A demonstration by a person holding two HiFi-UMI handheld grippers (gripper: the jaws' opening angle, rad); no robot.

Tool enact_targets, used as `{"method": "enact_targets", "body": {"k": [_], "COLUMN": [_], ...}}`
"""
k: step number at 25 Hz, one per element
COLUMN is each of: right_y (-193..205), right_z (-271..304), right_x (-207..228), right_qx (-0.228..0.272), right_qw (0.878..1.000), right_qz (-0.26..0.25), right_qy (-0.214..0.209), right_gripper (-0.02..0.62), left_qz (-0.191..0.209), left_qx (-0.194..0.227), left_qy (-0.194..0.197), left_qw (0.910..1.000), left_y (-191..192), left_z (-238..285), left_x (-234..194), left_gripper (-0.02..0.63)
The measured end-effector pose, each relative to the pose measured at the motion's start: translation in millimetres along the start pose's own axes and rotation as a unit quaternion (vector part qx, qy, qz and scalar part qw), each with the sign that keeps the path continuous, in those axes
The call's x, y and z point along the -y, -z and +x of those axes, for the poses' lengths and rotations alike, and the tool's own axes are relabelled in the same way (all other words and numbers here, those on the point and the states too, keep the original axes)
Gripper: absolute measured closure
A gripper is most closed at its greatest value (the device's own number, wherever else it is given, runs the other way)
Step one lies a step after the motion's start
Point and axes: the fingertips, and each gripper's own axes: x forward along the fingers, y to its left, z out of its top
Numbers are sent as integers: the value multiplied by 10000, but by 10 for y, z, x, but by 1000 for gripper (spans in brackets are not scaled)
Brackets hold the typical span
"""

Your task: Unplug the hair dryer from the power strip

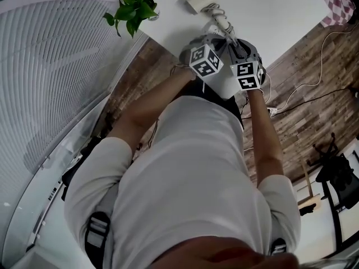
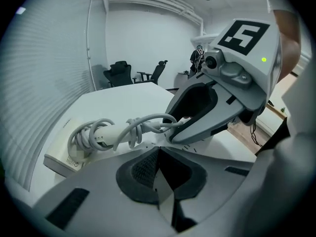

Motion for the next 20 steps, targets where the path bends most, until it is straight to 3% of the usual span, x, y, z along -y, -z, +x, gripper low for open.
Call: {"method": "enact_targets", "body": {"k": [8, 15, 20], "right_y": [25, 3, -75], "right_z": [22, 12, -35], "right_x": [-22, -4, 16], "right_qx": [-65, -75, 4], "right_qw": [9996, 9987, 9980], "right_qz": [214, 490, 599], "right_qy": [-184, -149, -187], "right_gripper": [483, 488, 506], "left_qz": [577, 582, 713], "left_qx": [-410, -1001, -1185], "left_qy": [-224, -108, -106], "left_qw": [9972, 9932, 9903], "left_y": [17, 26, 45], "left_z": [22, 53, 84], "left_x": [44, 52, 40], "left_gripper": [577, 577, 577]}}
